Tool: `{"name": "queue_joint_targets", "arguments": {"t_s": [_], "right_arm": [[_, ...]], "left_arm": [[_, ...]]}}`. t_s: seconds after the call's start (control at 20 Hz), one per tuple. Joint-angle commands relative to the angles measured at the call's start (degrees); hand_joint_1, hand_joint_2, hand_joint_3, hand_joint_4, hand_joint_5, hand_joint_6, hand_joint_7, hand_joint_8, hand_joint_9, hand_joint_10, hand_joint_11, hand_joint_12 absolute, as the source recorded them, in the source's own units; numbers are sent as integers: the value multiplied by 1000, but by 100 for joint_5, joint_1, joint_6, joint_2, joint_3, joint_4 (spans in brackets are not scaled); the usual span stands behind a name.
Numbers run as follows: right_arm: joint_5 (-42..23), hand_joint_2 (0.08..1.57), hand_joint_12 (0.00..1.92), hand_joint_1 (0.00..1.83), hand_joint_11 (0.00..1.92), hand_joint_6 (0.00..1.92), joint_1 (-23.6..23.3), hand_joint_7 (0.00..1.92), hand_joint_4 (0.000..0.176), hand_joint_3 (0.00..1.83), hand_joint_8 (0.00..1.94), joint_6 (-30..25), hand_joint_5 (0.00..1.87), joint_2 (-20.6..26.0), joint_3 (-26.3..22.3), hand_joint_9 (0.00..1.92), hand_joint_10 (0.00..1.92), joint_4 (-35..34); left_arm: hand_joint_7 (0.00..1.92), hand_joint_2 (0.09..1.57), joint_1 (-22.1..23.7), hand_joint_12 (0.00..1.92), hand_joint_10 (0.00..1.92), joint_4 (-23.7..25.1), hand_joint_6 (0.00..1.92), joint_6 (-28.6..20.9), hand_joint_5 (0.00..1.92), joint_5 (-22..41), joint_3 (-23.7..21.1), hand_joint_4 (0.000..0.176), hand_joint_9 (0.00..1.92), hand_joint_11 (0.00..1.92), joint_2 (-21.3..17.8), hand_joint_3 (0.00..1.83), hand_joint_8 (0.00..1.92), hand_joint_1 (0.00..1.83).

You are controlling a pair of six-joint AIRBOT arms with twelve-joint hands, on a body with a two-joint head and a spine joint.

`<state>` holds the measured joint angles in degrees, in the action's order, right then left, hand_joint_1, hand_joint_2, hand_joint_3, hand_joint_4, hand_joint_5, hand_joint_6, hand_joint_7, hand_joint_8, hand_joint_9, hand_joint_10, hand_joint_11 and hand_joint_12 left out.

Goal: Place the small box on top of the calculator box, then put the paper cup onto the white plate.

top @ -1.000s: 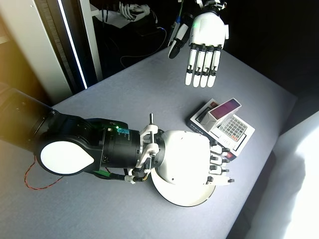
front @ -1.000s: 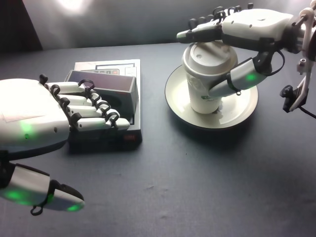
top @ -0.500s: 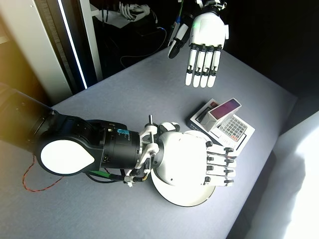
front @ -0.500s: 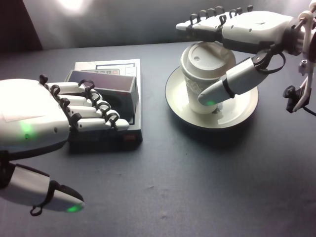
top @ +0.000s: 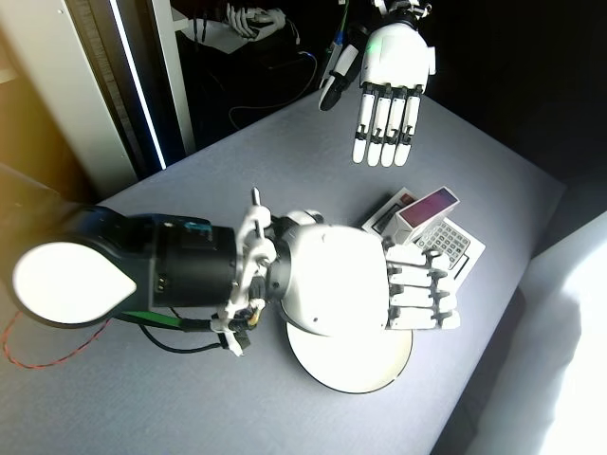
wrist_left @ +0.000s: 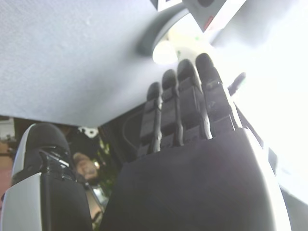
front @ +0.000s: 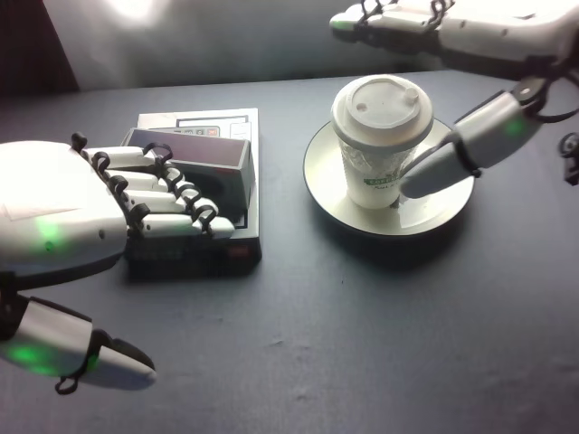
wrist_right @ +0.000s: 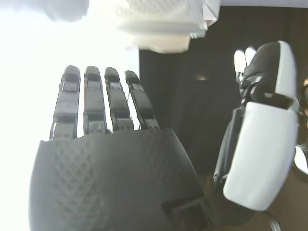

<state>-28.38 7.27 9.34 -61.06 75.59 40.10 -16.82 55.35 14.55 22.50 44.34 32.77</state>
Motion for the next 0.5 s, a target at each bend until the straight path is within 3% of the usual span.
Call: {"name": "queue_joint_targets", "arguments": {"t_s": [0.0,0.05,0.3,0.45], "right_arm": [[-750,670,0,552,0,0,-96,0,0,0,0,-217,0,198,-60,0,0,-124],[-916,693,0,531,0,0,-101,0,0,0,0,-399,0,420,-210,0,0,39],[-991,707,0,544,0,0,-166,0,0,0,0,-762,0,1593,-1121,0,0,648],[-985,715,0,525,0,0,-40,0,0,0,0,-1010,0,2049,-1352,0,0,978]], "left_arm": [[197,1053,72,438,5,-167,2,-2,149,368,27,0,184,0,-37,0,3,291],[229,1042,73,518,12,-167,8,-2,180,369,33,0,217,0,-37,0,8,308],[216,1061,80,471,4,-167,4,-2,164,372,49,0,205,0,-42,3,2,291],[226,1063,126,511,4,-167,5,-2,176,360,66,0,213,0,-30,3,3,275]]}}
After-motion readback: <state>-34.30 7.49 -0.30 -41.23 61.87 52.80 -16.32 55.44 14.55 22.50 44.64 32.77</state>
